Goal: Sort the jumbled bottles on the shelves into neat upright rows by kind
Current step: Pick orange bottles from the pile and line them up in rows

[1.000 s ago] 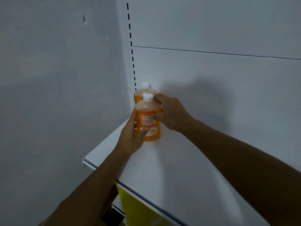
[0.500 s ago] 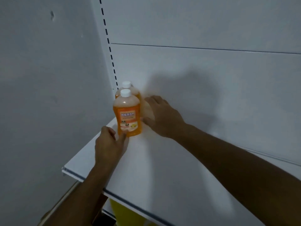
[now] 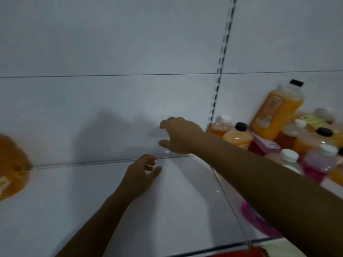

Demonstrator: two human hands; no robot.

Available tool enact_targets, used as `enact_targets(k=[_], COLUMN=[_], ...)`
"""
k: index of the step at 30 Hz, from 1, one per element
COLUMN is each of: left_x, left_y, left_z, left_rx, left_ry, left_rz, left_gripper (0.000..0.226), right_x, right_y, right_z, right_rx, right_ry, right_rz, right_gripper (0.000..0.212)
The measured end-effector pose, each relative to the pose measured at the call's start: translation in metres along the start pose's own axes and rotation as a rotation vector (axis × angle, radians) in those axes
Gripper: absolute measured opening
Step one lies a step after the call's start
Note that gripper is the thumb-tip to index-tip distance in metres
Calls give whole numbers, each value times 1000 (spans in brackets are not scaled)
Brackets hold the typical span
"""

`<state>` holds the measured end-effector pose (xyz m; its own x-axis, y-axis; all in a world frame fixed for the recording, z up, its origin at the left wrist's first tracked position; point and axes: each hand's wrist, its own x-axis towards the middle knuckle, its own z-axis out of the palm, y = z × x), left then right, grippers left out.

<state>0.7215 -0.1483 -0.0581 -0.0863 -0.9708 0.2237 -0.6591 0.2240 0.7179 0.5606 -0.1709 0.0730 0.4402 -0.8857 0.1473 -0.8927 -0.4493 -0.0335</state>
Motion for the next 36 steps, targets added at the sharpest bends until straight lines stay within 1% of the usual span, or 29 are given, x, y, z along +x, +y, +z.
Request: enact_targets(k=[6, 9, 12, 13, 16, 19, 21, 24, 28, 31, 33, 36], left_x=[27, 34, 41, 45, 58, 71, 79, 90, 96, 98, 98, 96], left_y=[75, 107, 130, 133, 136, 129, 121, 113, 118, 118, 116, 108], left_z=[72, 94, 105, 108, 115, 122, 125, 130, 136, 140, 140, 137], left_rx=[-86, -119, -130, -143, -149, -132, -99, -76, -93, -120, -151, -250], left_ry=[-128, -139, -135, -129, -97, -88, -87, -104, -127, -103, -102, -109], left_rz=[121, 164, 208, 199, 139, 70, 53, 67, 126, 165, 188, 226], left_gripper=[35, 27, 27, 29, 46, 55, 57, 45, 23, 13, 12, 15], right_x=[-59, -79, -89, -89, -81, -66, -56, -42, -28, -19, -16, -15], right_y=[78, 108, 136, 143, 157, 164, 167, 170, 174, 179, 181, 175], right_z=[-40, -53, -57, -57, -52, -44, -39, -30, -25, -26, -27, -27], right_rx=[38, 55, 70, 87, 120, 112, 117, 152, 140, 139, 129, 71], right_ry=[69, 116, 79, 62, 22, -5, -34, -87, -56, -56, -65, -70], right_rz=[158, 235, 311, 333, 380, 382, 371, 362, 351, 332, 303, 260], right_gripper=[52, 50, 50, 50, 48, 47, 46, 43, 36, 23, 18, 19])
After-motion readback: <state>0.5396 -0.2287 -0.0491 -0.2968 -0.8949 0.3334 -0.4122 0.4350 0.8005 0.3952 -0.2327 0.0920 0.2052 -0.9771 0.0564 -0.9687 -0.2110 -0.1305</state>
